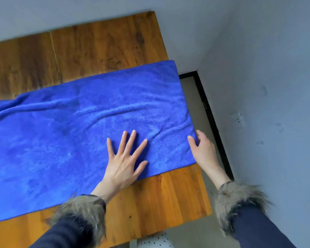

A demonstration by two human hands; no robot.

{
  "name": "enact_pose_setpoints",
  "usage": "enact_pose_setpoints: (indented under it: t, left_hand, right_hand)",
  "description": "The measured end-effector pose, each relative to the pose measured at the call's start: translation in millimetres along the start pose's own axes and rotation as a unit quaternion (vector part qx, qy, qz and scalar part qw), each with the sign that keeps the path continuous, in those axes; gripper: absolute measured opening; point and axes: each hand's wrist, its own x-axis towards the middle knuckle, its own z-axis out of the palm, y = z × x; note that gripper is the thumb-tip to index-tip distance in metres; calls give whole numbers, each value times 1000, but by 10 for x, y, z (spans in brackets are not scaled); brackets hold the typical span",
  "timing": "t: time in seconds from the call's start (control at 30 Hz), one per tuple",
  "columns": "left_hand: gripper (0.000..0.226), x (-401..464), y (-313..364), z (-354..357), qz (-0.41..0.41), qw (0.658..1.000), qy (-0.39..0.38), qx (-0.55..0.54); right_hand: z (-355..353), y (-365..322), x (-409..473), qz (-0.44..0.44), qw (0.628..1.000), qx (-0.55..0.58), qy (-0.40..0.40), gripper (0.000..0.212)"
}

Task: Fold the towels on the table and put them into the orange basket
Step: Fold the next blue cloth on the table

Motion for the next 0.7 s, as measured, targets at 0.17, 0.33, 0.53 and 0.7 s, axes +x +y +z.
enact_pose_setpoints:
  t: [0.17, 0.33, 0.53, 0.7]
  left_hand:
    - [50, 48, 203, -62, -42, 997, -3, -71]
    - [24, 52, 344, -292, -69, 954, 54, -286]
    - [22, 8, 594, -518, -193, 808, -17, -556]
    - [27, 103, 540, -439, -286, 756, -14, -588]
  right_hand:
    - [-96, 30, -122, -22, 996, -35, 75, 12]
    - [-190, -264, -270, -41, 997, 16, 61, 7]
    - [-108, -734, -360, -53, 969, 152, -187, 13]
    - [-110, -735, -39, -55, 989, 105, -84, 21]
